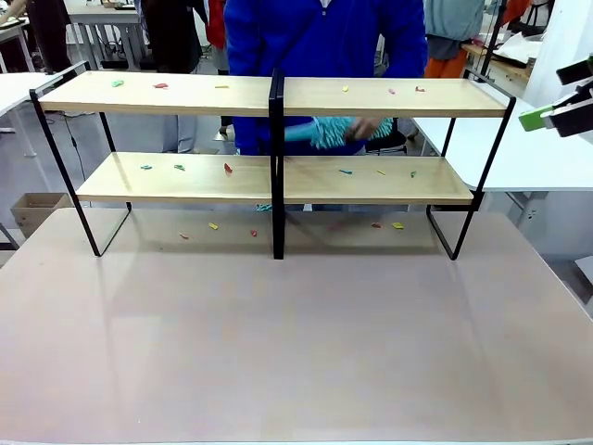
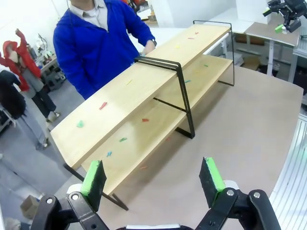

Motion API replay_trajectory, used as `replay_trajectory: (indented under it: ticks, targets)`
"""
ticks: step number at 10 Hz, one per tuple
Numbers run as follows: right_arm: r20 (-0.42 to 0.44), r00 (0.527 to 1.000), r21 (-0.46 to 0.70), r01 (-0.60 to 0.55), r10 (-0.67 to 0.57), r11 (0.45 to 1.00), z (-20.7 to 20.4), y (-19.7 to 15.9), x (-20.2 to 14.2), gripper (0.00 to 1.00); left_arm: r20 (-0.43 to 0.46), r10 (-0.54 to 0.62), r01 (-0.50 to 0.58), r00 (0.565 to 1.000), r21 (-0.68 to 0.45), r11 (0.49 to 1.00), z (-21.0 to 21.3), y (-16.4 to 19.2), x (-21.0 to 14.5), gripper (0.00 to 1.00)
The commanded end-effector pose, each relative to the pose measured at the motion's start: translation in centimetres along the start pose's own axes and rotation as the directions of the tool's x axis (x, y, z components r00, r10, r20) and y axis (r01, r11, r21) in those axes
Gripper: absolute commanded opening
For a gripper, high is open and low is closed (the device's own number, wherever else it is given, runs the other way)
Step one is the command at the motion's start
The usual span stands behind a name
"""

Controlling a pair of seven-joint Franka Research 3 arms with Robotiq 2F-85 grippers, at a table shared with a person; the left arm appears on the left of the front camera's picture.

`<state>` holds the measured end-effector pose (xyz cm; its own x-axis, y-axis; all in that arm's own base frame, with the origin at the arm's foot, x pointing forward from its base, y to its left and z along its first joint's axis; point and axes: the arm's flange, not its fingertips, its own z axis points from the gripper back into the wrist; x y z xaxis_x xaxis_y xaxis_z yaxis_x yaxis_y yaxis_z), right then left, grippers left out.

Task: Clean the shelves.
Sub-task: Pick up the Duster when the human hands it over.

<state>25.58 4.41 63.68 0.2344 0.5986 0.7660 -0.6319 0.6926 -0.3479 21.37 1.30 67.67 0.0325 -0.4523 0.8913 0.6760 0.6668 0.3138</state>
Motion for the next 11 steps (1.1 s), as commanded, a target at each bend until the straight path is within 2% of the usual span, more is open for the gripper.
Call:
replay_trajectory:
  ticks: [1,4,6,11]
  targets:
    - [0.040,0.999,0.011,-0.017,0.016,1.000,-0.6,-0.5,-0.3,1.00,0.018,0.052,-0.053,0.998,0.019,0.998,-3.2,-6.5,-8.0,1.00]
    - [0.030,0.999,0.012,-0.033,0.033,0.999,-0.7,-0.7,-0.6,1.00,0.040,0.227,-0.230,0.973,0.070,0.971,-3.7,-5.9,-8.5,1.00]
    - [0.021,0.999,0.018,-0.029,0.029,0.999,-1.1,-1.2,-0.5,1.00,0.022,0.280,-0.280,0.960,0.093,0.955,-3.8,-5.4,-8.5,1.00]
    - [0.007,1.000,0.037,-0.016,0.016,0.999,-1.9,-1.7,-0.9,1.00,-0.048,0.231,-0.228,0.972,0.065,0.972,-4.0,-5.4,-8.6,1.00]
